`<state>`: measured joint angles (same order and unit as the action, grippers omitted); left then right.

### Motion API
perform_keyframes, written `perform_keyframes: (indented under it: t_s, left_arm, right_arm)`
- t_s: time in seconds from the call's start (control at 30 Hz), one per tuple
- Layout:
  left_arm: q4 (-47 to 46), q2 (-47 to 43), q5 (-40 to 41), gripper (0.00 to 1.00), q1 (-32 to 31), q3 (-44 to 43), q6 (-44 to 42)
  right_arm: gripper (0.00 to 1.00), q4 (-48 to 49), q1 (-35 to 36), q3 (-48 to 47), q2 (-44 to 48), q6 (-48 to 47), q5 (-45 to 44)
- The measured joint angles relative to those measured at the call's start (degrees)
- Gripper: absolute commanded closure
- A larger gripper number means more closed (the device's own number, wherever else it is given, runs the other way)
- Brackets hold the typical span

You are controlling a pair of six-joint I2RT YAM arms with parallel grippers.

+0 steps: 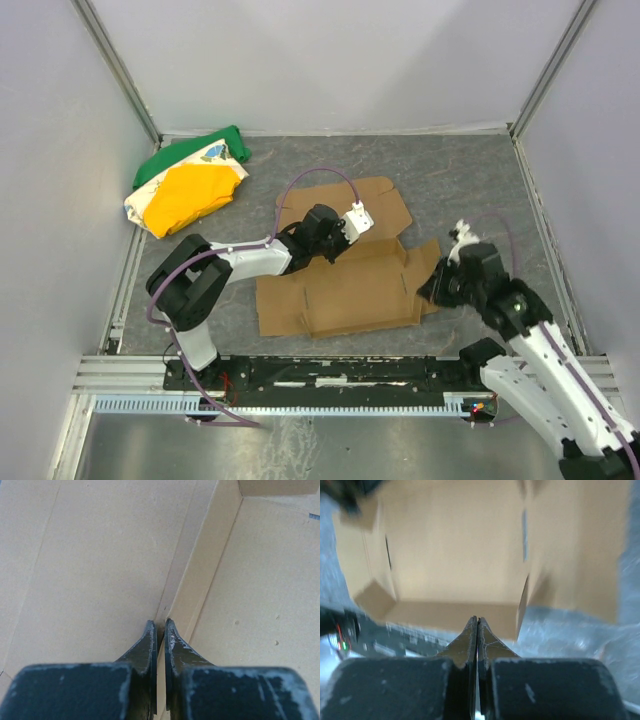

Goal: Fold the paper box

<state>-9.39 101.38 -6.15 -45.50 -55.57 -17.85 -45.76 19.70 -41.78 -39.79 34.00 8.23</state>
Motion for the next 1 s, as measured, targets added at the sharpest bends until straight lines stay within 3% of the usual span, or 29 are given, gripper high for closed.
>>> perform_keyframes:
  t_s: [0.13,0.33,0.67,1.0]
  left_arm:
    - [-0.2,0.3,0.0,0.97,0.1,-0.2,0.0]
    - [-0.4,0.7,0.0,0.97,0.1,-0.5,0.0]
    - [-0.4,0.7,0.0,0.97,0.1,-0.5,0.0]
    - [-0.4,0.7,0.0,0.97,0.0,-0.5,0.0]
  right_arm:
    - [0.99,-4.1,11.6,9.0,8.7,6.0,-0.6]
    - [0.99,-6.2,18.6,14.1,8.1,11.1,-2.2]
    - [0.99,1.7,22.6,13.9,-10.4,12.4,-5.4]
    - [0.99,7.7,22.8,6.8,-20.0,12.5,-10.4]
